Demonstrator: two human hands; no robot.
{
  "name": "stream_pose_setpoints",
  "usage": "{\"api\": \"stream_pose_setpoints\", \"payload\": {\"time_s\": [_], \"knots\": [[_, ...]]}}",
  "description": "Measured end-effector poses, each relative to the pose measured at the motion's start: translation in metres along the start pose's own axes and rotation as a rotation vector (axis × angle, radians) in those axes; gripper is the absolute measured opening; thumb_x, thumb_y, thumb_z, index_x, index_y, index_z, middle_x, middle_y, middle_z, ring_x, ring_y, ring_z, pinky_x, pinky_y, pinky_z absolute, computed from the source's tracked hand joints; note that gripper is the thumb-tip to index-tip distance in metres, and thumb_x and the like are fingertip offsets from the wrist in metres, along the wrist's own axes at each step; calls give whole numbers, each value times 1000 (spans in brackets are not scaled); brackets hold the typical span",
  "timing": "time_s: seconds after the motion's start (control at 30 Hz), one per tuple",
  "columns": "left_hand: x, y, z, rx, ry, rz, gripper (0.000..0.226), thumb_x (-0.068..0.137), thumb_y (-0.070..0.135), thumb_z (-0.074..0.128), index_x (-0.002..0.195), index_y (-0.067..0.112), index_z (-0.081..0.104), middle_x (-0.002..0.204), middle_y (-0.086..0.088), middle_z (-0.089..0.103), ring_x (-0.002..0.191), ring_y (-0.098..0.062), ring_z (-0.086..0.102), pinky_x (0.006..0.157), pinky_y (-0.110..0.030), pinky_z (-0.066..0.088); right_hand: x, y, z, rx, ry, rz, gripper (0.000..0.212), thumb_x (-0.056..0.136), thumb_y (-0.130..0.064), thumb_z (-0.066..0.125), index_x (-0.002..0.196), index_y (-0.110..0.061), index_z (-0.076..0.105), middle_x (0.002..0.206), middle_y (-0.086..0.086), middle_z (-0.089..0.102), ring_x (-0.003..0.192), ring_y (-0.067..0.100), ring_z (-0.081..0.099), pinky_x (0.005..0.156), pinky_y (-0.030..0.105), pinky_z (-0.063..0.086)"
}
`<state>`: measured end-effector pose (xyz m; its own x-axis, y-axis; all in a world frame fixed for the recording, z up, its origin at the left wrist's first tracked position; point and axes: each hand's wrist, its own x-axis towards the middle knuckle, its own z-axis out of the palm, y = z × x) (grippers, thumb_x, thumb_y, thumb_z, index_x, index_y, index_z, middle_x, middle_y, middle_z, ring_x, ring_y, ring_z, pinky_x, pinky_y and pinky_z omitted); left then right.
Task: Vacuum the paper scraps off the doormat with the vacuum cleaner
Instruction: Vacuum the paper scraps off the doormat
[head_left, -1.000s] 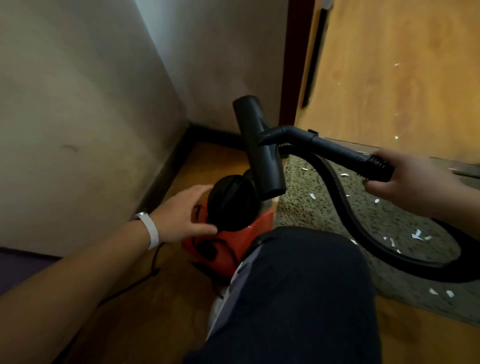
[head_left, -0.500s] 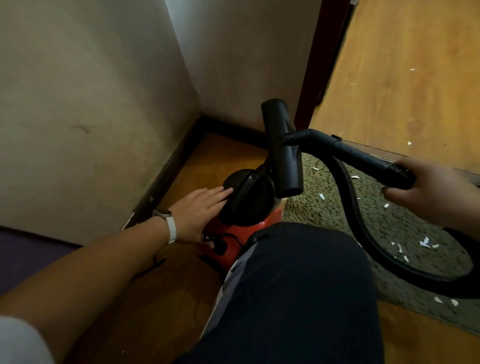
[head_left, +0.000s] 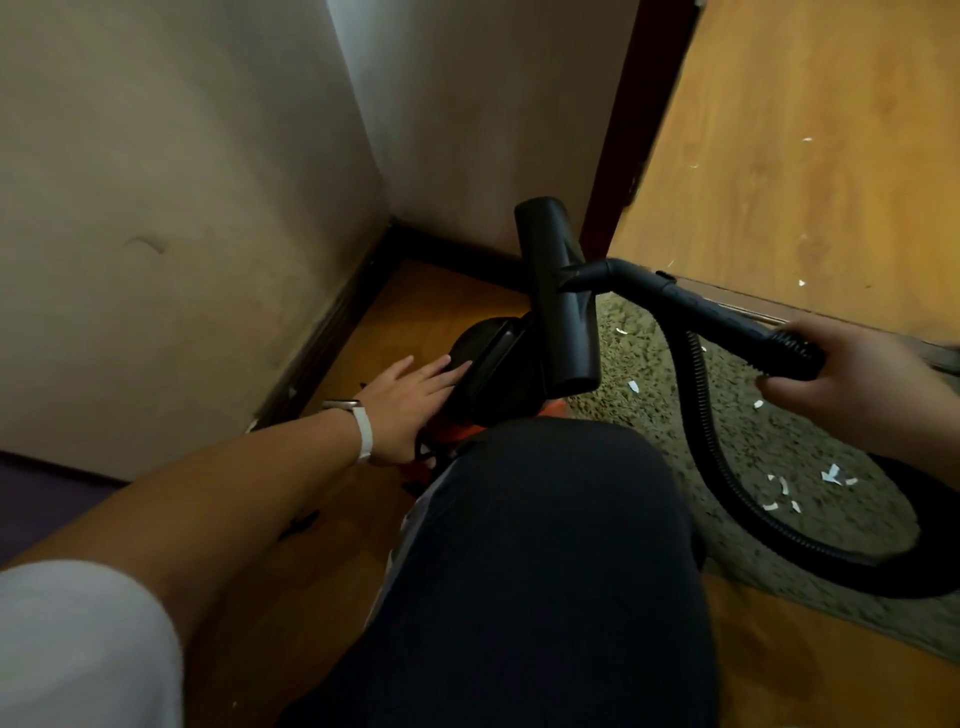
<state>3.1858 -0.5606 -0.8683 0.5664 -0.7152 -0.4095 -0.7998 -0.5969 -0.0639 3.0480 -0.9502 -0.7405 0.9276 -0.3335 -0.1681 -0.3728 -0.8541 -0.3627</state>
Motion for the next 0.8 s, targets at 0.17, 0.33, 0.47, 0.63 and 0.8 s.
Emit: {"api": "stream_pose_setpoints", "payload": {"time_s": [0.17,0.33,0.47,0.63,0.8], "knots": [[13,-4,-9,9,-14,-25,94,89,47,59,156,27,-4,165,9,-6,151,-13,-6,121,-44,2,-7,16,-19,-8,23,65,34,81,-27,78,111,-30,62,81,1,66,64,21,65,61,41,59],[1,-2,-28,7,-8,43,99,86,60,57,155,25,-5,165,4,-2,151,-12,0,118,-33,-1,-13,42,-38,-1,81,148,32,83,-28,76,111,-25,62,77,0,65,63,19,63,51,28,45],[-7,-5,-61,-181,269,5,112,67,77,64,153,17,25,158,-6,29,141,-23,35,113,-40,28,-16,58,-47,32,125,204,32,84,-25,75,114,-21,64,73,-4,61,61,13,59,48,23,37],[57,46,-116,28,459,340,62,78,55,54,121,12,64,133,-17,57,109,-33,61,86,-42,53,-7,75,-54,101,159,254,30,85,-29,73,112,-23,62,78,-2,61,66,15,59,50,25,38],[172,144,-142,149,264,635,42,85,47,56,114,17,61,118,-6,61,102,-29,62,80,-38,50,11,102,-63,118,185,299,25,85,-33,71,105,-25,59,82,1,61,69,21,60,54,30,44]]}}
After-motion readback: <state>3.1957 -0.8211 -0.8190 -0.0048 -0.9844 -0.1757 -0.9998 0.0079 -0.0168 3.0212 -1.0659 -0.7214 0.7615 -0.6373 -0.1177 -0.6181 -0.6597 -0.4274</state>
